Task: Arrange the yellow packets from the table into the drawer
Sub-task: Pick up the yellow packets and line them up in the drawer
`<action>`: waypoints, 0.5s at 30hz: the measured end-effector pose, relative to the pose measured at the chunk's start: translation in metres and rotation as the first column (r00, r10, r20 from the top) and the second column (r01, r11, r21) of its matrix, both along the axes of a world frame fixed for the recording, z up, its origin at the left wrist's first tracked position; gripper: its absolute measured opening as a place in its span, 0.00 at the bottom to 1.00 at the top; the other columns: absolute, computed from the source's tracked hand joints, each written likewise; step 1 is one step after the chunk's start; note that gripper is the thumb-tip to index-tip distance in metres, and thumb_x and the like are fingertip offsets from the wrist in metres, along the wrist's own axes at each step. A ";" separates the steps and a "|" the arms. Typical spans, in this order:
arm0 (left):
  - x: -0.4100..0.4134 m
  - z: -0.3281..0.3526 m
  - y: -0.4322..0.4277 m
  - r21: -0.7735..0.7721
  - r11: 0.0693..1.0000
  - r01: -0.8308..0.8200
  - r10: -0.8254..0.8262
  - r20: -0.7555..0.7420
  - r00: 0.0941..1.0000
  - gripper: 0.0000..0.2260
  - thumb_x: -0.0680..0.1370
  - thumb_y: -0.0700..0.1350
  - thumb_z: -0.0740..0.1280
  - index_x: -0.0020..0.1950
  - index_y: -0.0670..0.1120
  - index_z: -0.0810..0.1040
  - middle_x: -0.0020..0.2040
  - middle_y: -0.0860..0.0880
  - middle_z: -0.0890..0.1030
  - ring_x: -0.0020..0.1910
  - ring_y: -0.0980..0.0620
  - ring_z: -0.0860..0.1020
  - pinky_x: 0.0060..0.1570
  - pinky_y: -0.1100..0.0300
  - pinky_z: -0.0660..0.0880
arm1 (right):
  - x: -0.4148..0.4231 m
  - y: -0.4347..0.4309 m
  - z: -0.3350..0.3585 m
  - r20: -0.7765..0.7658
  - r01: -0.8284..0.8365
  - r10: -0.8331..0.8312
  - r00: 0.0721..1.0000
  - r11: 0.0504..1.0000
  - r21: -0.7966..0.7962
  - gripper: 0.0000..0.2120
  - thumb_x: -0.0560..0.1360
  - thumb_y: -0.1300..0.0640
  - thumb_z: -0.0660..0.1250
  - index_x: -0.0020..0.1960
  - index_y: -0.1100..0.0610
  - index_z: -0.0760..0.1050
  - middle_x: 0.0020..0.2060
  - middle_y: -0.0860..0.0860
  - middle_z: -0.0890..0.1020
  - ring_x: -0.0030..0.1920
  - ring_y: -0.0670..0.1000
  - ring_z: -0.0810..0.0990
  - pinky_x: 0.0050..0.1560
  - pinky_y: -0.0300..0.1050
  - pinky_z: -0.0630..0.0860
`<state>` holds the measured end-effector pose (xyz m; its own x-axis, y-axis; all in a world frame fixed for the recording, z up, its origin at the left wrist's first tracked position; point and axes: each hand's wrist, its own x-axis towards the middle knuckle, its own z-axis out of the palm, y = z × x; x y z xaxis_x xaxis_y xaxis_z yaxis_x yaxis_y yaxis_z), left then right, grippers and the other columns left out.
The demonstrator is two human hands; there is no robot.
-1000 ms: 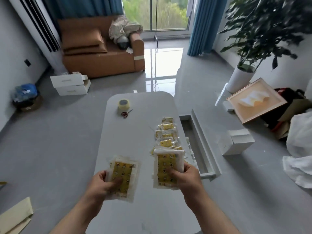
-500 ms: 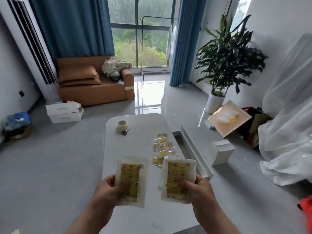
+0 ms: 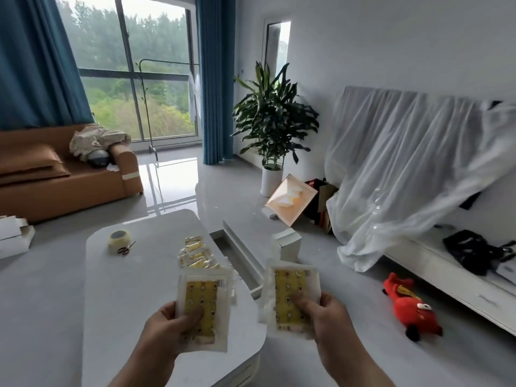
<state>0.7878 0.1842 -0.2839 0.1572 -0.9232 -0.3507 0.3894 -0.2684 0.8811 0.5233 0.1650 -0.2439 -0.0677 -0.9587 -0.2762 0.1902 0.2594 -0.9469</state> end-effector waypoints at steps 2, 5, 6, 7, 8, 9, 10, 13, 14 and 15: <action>-0.041 0.003 0.003 0.019 0.999 0.046 -0.046 -0.011 0.999 0.23 0.62 0.35 0.73 0.55 0.30 0.78 0.48 0.30 0.82 0.40 0.34 0.83 0.33 0.47 0.81 | -0.038 0.014 0.002 0.020 0.047 -0.047 0.999 0.999 0.007 0.07 0.73 0.63 0.72 0.48 0.66 0.81 0.42 0.62 0.86 0.43 0.62 0.86 0.50 0.63 0.81; -0.103 0.005 0.007 0.027 0.995 0.095 -0.094 -0.014 0.995 0.19 0.65 0.33 0.72 0.55 0.30 0.78 0.47 0.30 0.83 0.38 0.35 0.83 0.31 0.48 0.81 | -0.096 0.035 0.004 0.055 0.105 -0.106 0.993 0.994 0.017 0.07 0.73 0.64 0.72 0.49 0.66 0.81 0.42 0.62 0.86 0.43 0.62 0.86 0.46 0.59 0.82; -0.124 0.005 0.008 0.025 0.994 0.105 -0.105 -0.017 0.994 0.16 0.68 0.31 0.71 0.54 0.30 0.78 0.46 0.31 0.83 0.37 0.36 0.83 0.30 0.48 0.81 | -0.116 0.041 0.004 0.058 0.119 -0.119 0.991 0.993 0.016 0.07 0.73 0.64 0.71 0.49 0.66 0.80 0.42 0.62 0.86 0.42 0.62 0.86 0.44 0.57 0.82; -0.144 0.006 0.009 0.025 0.993 0.113 -0.113 -0.019 0.993 0.13 0.70 0.30 0.70 0.54 0.30 0.78 0.45 0.31 0.83 0.35 0.37 0.84 0.30 0.48 0.81 | -0.134 0.046 0.004 0.056 0.132 -0.133 0.990 0.991 0.016 0.07 0.73 0.64 0.71 0.49 0.66 0.80 0.42 0.62 0.86 0.42 0.61 0.86 0.42 0.56 0.82; -0.163 0.007 0.010 0.022 0.993 0.120 -0.120 -0.022 0.993 0.11 0.71 0.29 0.69 0.53 0.31 0.78 0.44 0.32 0.83 0.35 0.37 0.84 0.30 0.48 0.81 | -0.152 0.051 0.003 0.052 0.145 -0.146 0.988 0.989 0.015 0.07 0.73 0.64 0.71 0.49 0.66 0.80 0.42 0.62 0.86 0.42 0.61 0.86 0.41 0.55 0.82; -0.181 0.008 0.010 0.017 0.992 0.127 -0.126 -0.024 0.992 0.11 0.71 0.29 0.69 0.53 0.31 0.79 0.44 0.33 0.84 0.34 0.38 0.84 0.31 0.47 0.82 | -0.168 0.055 0.003 0.050 0.155 -0.155 0.987 0.988 0.015 0.07 0.73 0.64 0.71 0.49 0.66 0.80 0.42 0.62 0.86 0.42 0.62 0.86 0.41 0.55 0.82; -0.197 0.009 0.011 0.010 0.991 0.136 -0.136 -0.023 0.990 0.11 0.71 0.30 0.69 0.53 0.32 0.79 0.44 0.33 0.84 0.34 0.38 0.84 0.32 0.47 0.82 | -0.183 0.059 0.002 0.046 0.162 -0.162 0.986 0.987 0.013 0.07 0.73 0.64 0.71 0.50 0.66 0.80 0.42 0.62 0.86 0.43 0.62 0.86 0.42 0.57 0.82; -0.236 0.011 0.013 -0.007 0.987 0.158 -0.159 -0.023 0.987 0.15 0.67 0.33 0.71 0.53 0.33 0.79 0.45 0.33 0.84 0.37 0.38 0.84 0.35 0.47 0.82 | -0.219 0.065 -0.001 0.028 0.183 -0.184 0.983 0.983 0.011 0.07 0.73 0.64 0.71 0.50 0.66 0.80 0.43 0.62 0.86 0.43 0.63 0.86 0.45 0.63 0.82; -0.246 0.012 0.014 -0.009 0.987 0.162 -0.162 -0.024 0.987 0.17 0.66 0.34 0.72 0.54 0.33 0.79 0.46 0.33 0.84 0.37 0.38 0.84 0.36 0.47 0.82 | -0.228 0.066 -0.002 0.027 0.187 -0.188 0.982 0.982 0.011 0.06 0.74 0.65 0.70 0.50 0.66 0.80 0.43 0.62 0.86 0.44 0.63 0.86 0.45 0.64 0.82; -0.255 0.012 0.013 -0.013 0.986 0.165 -0.165 -0.024 0.986 0.17 0.66 0.34 0.72 0.54 0.33 0.79 0.46 0.33 0.84 0.38 0.38 0.84 0.36 0.47 0.82 | -0.237 0.066 -0.003 0.027 0.190 -0.190 0.981 0.982 0.013 0.06 0.74 0.65 0.70 0.50 0.65 0.80 0.43 0.62 0.86 0.44 0.64 0.86 0.45 0.64 0.82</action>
<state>0.5332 0.1974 -0.2722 -0.0061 -0.9395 -0.3426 0.3620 -0.3214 0.8750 0.2867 0.2310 -0.2474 -0.2400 -0.9263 -0.2903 0.2637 0.2256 -0.9378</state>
